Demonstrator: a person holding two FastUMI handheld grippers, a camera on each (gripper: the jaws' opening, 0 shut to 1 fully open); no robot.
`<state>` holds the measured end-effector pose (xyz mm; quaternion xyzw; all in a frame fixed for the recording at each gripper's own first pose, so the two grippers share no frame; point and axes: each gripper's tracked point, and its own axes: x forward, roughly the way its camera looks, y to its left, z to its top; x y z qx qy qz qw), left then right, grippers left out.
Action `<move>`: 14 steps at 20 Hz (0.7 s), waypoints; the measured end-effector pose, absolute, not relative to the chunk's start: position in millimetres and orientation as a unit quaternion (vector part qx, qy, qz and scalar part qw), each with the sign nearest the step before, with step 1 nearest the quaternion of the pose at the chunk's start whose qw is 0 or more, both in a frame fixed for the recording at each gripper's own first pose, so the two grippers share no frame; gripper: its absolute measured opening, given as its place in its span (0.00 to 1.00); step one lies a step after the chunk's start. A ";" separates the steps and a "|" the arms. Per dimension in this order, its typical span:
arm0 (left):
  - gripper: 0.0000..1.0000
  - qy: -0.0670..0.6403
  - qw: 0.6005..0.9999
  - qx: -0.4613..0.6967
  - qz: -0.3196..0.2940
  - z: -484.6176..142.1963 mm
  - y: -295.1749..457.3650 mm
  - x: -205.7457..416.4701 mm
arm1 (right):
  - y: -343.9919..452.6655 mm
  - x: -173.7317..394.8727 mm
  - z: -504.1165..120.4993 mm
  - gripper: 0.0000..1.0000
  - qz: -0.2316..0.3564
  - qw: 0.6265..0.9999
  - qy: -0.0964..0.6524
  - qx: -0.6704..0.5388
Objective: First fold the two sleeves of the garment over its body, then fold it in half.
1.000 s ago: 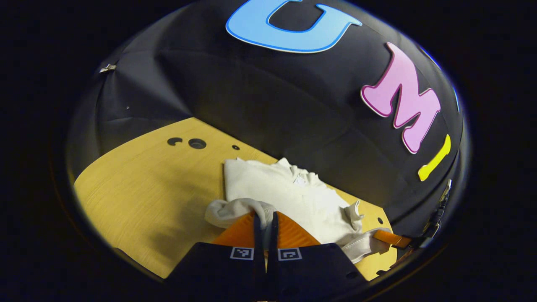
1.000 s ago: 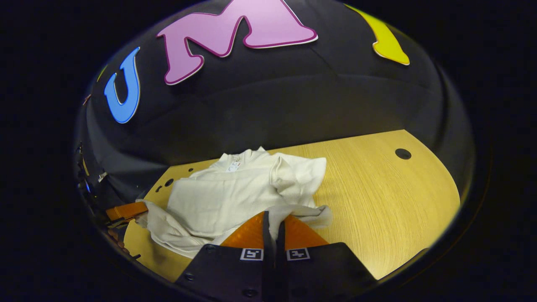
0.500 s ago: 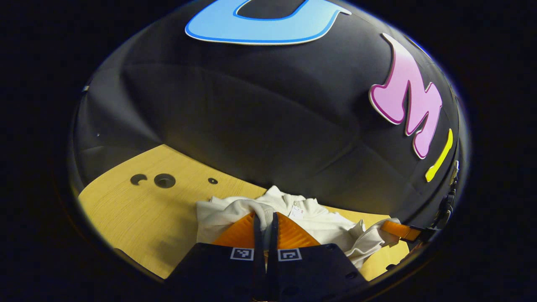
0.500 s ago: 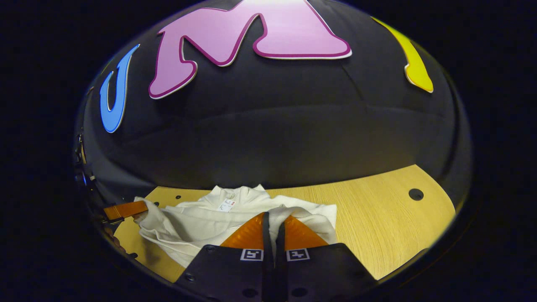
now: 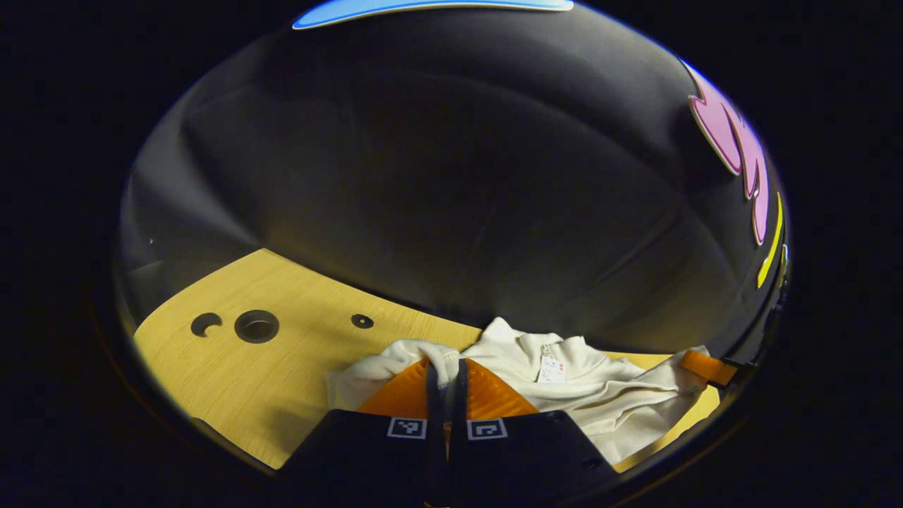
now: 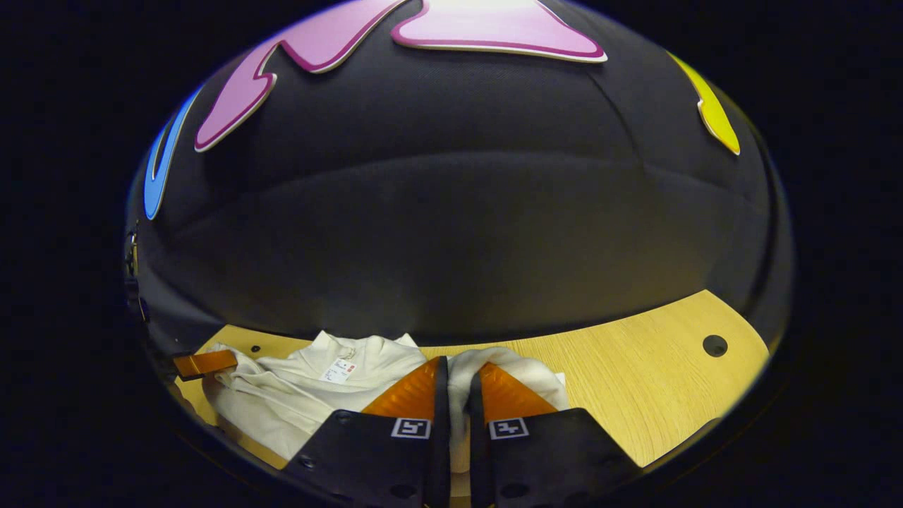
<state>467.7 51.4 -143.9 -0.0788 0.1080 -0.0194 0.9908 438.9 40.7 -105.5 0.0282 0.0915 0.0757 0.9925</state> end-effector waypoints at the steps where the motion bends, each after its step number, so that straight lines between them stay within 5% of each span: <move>1: 0.07 0.105 0.992 -0.063 -0.019 -144.3 50.9 470.9 | 43.5 442.5 -107.2 0.16 0.078 0.993 0.088 0.029; 3: 0.17 0.097 0.994 -0.039 -0.016 -140.3 49.2 474.4 | 49.8 442.1 -109.7 0.23 0.086 0.992 0.088 0.038; 4: 0.21 0.098 0.995 -0.032 -0.015 -138.7 48.1 470.5 | 53.2 440.0 -113.1 0.43 0.091 0.991 0.093 0.041; 5: 0.33 0.099 0.995 -0.028 -0.012 -136.7 45.8 468.9 | 54.6 437.1 -114.6 0.39 0.095 0.990 0.097 0.039; 6: 0.46 0.100 0.995 -0.027 -0.011 -136.2 44.1 468.0 | 55.2 435.3 -116.3 0.60 0.101 0.989 0.100 0.034; 7: 0.55 0.100 0.994 -0.032 -0.011 -132.5 42.1 464.9 | 57.9 432.0 -116.2 0.56 0.108 0.988 0.101 0.032; 8: 0.59 0.097 0.994 -0.040 -0.012 -127.8 40.0 462.5 | 63.2 427.6 -115.7 0.74 0.116 0.987 0.103 0.031; 11: 0.89 0.078 0.995 -0.057 -0.006 -103.1 44.1 447.6 | 70.7 416.5 -104.7 0.99 0.128 0.987 0.099 0.016; 14: 0.97 0.064 0.997 -0.053 -0.004 -65.9 45.9 417.1 | 61.8 402.3 -82.0 0.98 0.118 0.989 0.085 0.014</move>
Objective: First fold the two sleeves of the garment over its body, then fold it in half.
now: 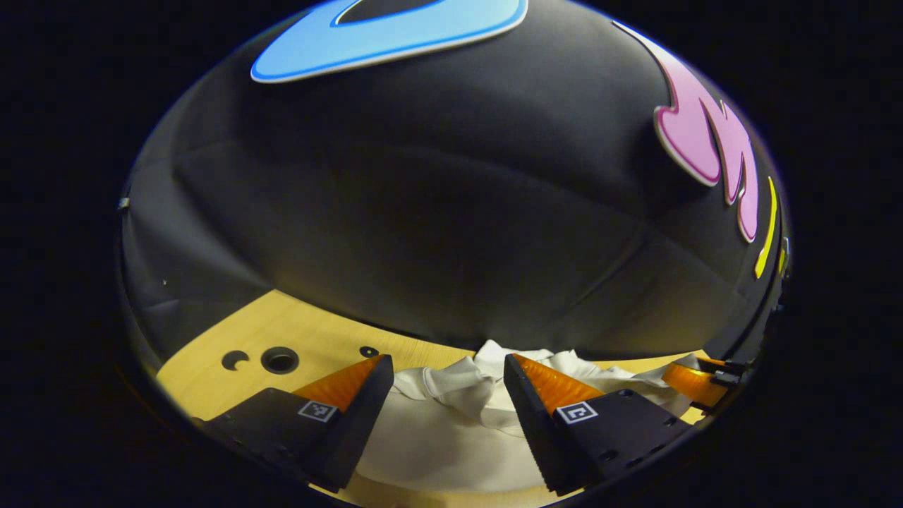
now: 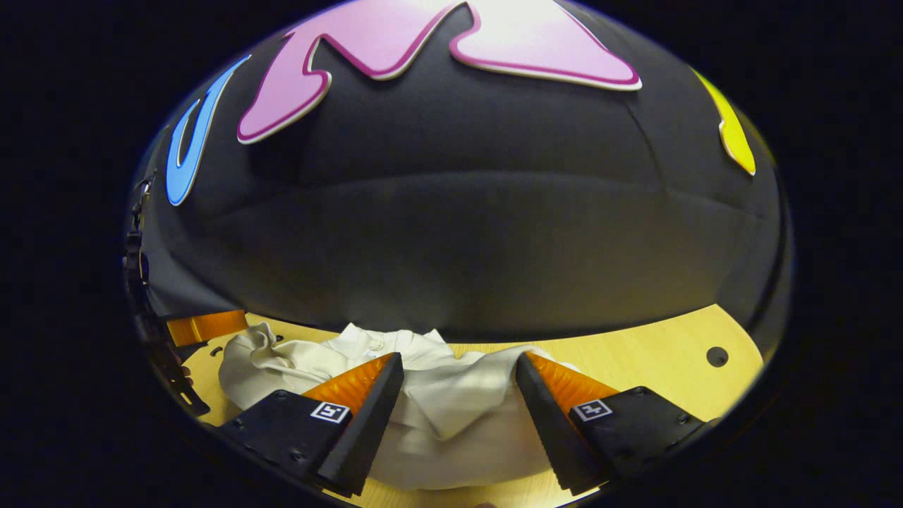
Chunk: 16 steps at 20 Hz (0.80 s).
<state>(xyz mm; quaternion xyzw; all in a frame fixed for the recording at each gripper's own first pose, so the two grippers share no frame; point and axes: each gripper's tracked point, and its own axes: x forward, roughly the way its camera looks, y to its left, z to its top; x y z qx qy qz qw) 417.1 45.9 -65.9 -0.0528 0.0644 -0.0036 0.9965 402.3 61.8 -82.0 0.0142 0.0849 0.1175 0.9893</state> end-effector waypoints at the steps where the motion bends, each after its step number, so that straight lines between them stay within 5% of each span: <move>1: 0.96 0.055 0.997 -0.046 0.000 -50.7 47.7 403.6 | 57.0 395.1 -72.6 0.98 0.113 0.990 0.081 0.019; 16: 0.96 -0.018 0.996 -0.061 -0.066 47.4 -3.1 131.3 | 0.4 159.0 41.1 0.99 0.069 0.997 0.034 -0.012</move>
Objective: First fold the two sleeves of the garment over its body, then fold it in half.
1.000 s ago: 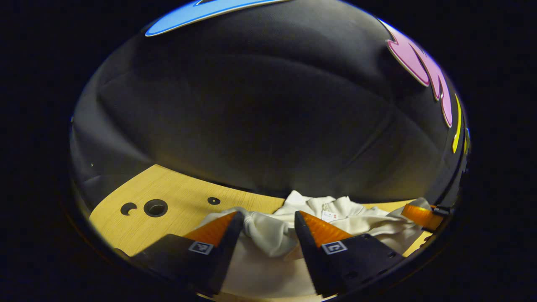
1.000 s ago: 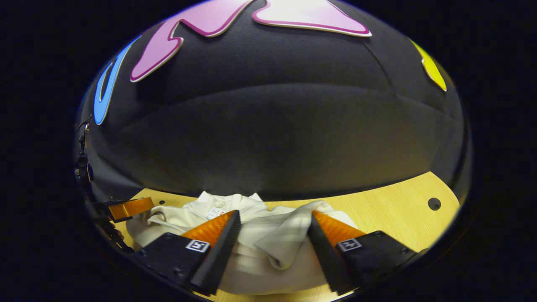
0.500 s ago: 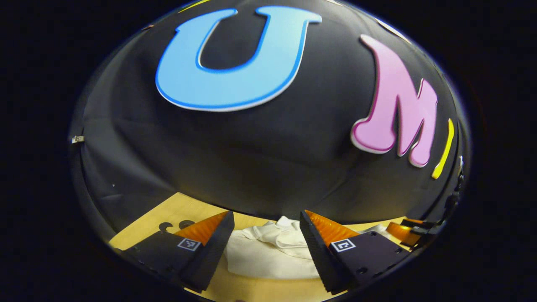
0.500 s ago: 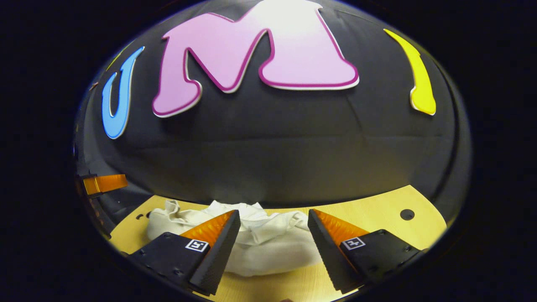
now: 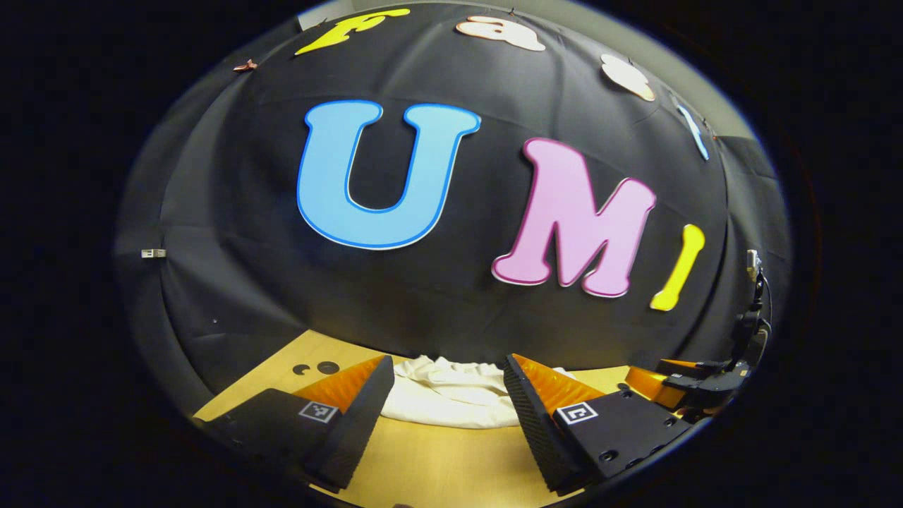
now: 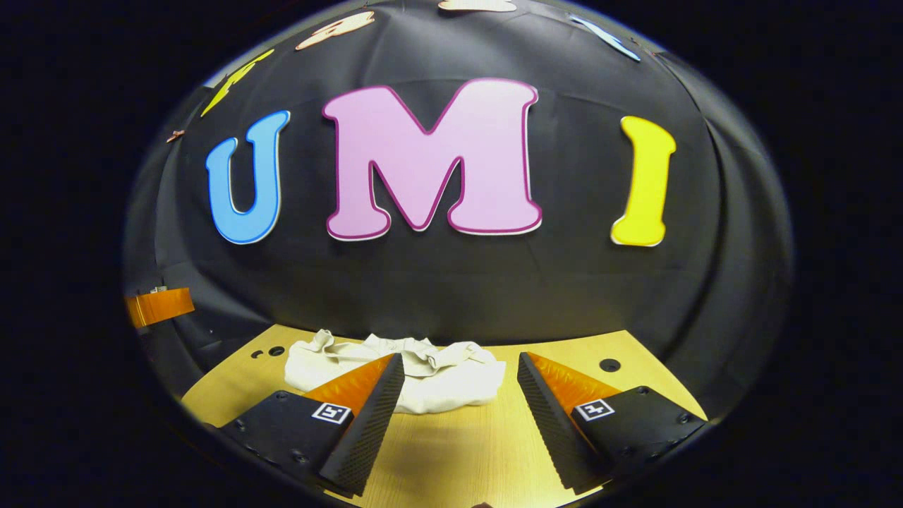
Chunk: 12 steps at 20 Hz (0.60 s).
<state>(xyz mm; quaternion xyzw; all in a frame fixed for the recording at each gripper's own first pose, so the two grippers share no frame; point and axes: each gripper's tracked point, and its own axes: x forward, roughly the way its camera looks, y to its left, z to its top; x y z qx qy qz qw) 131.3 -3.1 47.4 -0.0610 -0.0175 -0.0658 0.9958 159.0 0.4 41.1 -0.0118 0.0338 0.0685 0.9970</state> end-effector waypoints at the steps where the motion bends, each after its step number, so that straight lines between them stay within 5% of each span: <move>1: 0.96 -0.022 0.995 -0.063 -0.071 52.1 -5.9 112.9 | -5.2 141.8 44.7 0.99 0.062 0.998 0.028 -0.011; 12: 0.96 -0.104 0.991 -0.059 -0.061 81.9 -3.7 -67.8 | -10.6 -54.8 62.2 0.99 0.078 0.997 0.002 -0.014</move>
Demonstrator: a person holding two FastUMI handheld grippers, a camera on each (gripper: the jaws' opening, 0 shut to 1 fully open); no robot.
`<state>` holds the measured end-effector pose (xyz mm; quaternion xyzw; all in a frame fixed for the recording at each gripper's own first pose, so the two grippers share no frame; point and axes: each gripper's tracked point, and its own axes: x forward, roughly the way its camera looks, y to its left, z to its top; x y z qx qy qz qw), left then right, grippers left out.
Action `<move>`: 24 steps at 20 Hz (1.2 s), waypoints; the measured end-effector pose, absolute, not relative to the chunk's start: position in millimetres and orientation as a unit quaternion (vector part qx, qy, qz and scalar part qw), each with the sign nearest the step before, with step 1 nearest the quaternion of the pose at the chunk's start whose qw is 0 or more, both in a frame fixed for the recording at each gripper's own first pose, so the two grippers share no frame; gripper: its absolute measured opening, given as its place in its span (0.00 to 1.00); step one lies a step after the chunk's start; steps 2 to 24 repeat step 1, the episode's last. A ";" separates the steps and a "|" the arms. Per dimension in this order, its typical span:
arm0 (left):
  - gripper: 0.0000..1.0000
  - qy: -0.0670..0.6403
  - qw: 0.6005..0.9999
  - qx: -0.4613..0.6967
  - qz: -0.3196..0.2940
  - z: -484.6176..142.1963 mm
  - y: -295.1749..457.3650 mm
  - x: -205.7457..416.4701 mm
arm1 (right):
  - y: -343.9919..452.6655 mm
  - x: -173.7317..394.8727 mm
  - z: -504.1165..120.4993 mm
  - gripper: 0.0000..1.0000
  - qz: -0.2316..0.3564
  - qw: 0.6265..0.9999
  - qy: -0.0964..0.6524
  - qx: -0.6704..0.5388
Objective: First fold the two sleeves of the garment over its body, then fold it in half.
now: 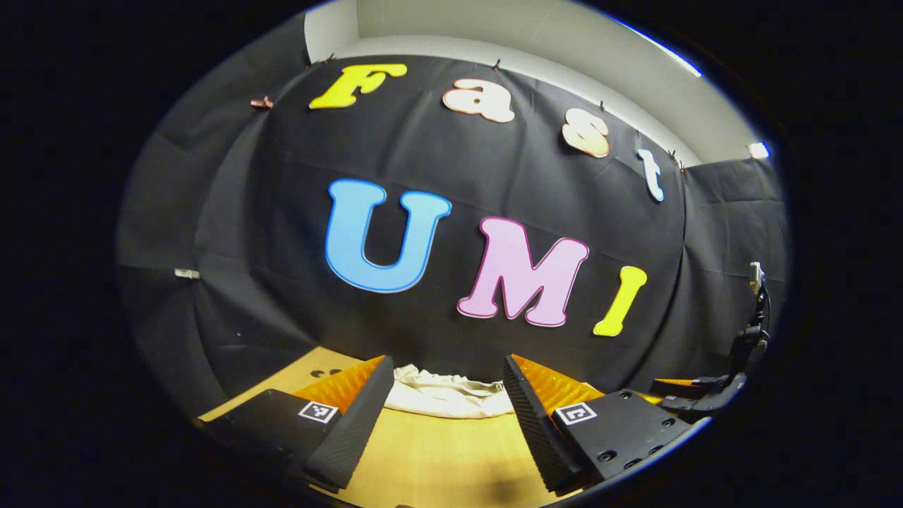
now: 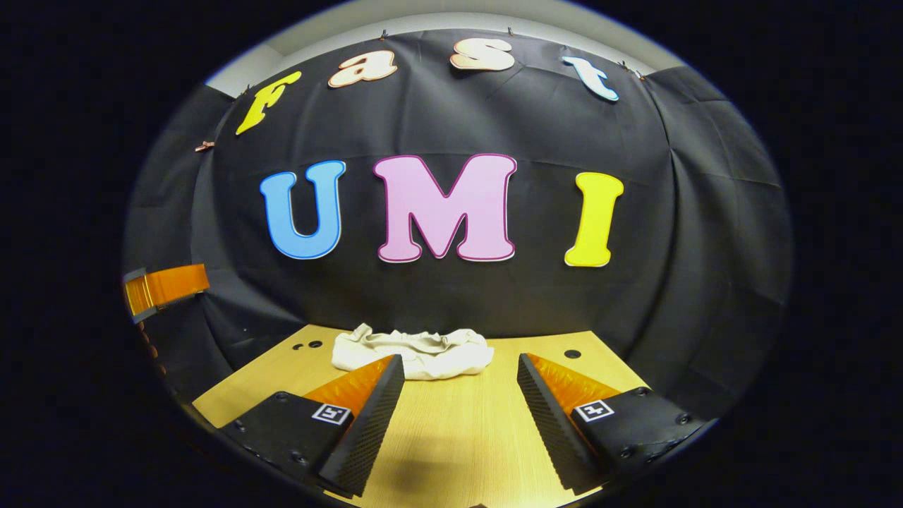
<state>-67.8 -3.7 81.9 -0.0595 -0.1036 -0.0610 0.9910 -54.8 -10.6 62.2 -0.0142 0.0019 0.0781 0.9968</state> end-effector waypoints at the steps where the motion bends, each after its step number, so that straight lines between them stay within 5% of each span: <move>1: 0.96 -0.104 0.991 -0.062 -0.059 79.9 -2.1 -80.9 | -12.8 -68.0 64.1 0.99 0.077 0.997 0.000 -0.013; 24: 0.96 -0.104 0.991 -0.062 -0.059 79.9 -2.1 -80.9 | -12.8 -68.0 64.1 0.99 0.077 0.997 0.000 -0.013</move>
